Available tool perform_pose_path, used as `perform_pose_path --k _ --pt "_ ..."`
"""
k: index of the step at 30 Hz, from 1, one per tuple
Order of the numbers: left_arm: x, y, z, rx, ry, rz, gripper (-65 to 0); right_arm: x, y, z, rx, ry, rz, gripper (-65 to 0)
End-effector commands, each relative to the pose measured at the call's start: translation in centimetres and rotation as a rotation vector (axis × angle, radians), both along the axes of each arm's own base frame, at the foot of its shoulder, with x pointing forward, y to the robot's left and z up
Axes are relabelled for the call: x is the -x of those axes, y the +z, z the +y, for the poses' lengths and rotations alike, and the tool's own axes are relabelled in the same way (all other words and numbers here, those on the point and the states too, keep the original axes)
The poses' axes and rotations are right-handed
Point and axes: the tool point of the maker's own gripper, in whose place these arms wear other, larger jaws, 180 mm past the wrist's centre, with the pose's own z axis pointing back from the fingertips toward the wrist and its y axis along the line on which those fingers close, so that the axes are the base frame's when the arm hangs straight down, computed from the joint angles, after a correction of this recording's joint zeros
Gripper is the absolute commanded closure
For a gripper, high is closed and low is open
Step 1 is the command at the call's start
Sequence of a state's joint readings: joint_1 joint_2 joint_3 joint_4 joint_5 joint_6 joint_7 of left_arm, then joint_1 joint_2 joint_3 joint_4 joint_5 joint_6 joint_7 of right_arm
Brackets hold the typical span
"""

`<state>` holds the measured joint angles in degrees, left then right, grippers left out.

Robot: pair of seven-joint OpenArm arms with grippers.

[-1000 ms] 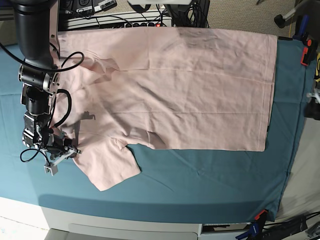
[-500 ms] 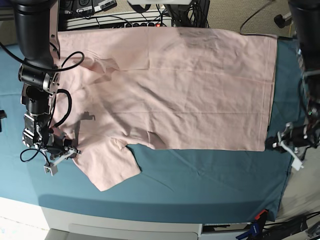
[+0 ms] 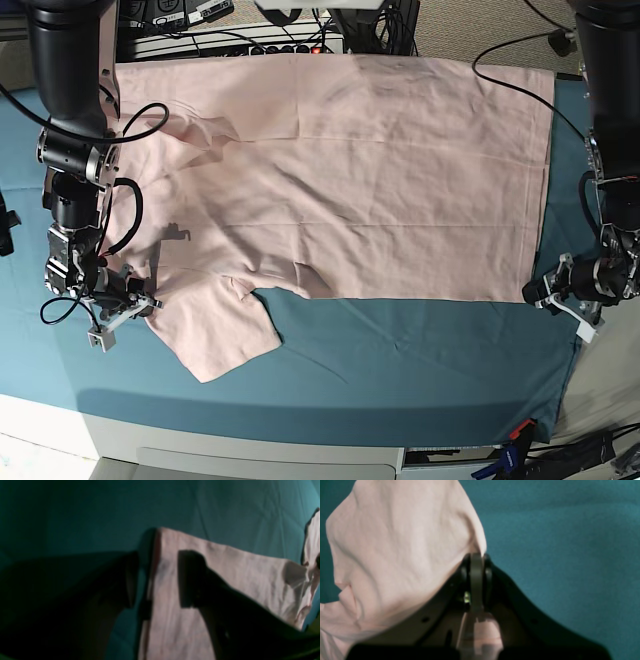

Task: Fold the T-shirt properly
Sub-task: 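Grasp the hem corners with both grippers, then pull the hem corners toward the folded edge with both grippers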

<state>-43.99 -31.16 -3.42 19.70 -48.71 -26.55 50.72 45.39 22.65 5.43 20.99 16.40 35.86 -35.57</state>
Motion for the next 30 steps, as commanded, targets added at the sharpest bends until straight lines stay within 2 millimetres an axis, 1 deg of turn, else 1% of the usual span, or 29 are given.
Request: perform_pose_path --k 1,6,8,10,13,17,23,24,25,26,28,30 --pt "-1.1 1.6 -0.3 0.014 -0.013 -0.039 -27.0 -1.9 3.0 -0.7 0.002 -0.011 -0.084 0.0" --pt "-1.6 1.3 -3.9 0.075 -0.069 -0.045 -27.0 -1.9 3.0 -0.7 0.002 -0.010 -0.084 0.0" --pt "-1.7 1.2 -5.0 0.088 -0.083 -0.046 -26.6 -1.9 3.0 -0.7 0.002 -0.010 -0.084 0.0" --pt "-1.8 1.2 -5.5 0.095 -0.090 -0.048 -20.5 -1.9 2.9 -0.7 0.003 -0.010 -0.083 0.0" --pt "-1.8 1.2 -5.3 0.093 -0.086 -0.051 -10.9 -1.7 2.7 -0.7 0.003 -0.010 -0.078 0.0" --pt "-1.8 1.4 -4.5 0.085 -0.075 -0.055 -10.1 -1.3 2.0 -0.7 0.002 -0.013 -0.071 0.0" --pt "-1.8 2.6 -2.8 0.096 -0.065 -0.102 -10.0 0.1 0.1 -0.7 0.000 -0.018 -0.048 0.0" --pt "-1.8 2.7 -2.5 0.093 -0.065 -0.105 -8.3 0.3 -0.2 -0.8 0.000 -0.020 -0.047 0.0" --pt "-1.8 2.8 -2.4 0.092 -0.065 -0.108 -2.5 0.4 -0.4 -0.8 -0.001 -0.023 -0.049 0.0" --pt "-1.8 2.8 -2.3 0.093 -0.063 -0.109 0.0 0.5 -0.6 -0.8 -0.002 -0.024 -0.051 0.0" --pt "-1.8 2.9 -2.2 0.096 -0.061 -0.111 0.0 0.5 -0.5 -0.8 -0.003 -0.025 -0.054 0.0" --pt "-1.9 3.1 -2.4 0.110 -0.058 -0.115 0.0 0.1 0.1 -0.9 0.004 -0.024 -0.078 0.0"
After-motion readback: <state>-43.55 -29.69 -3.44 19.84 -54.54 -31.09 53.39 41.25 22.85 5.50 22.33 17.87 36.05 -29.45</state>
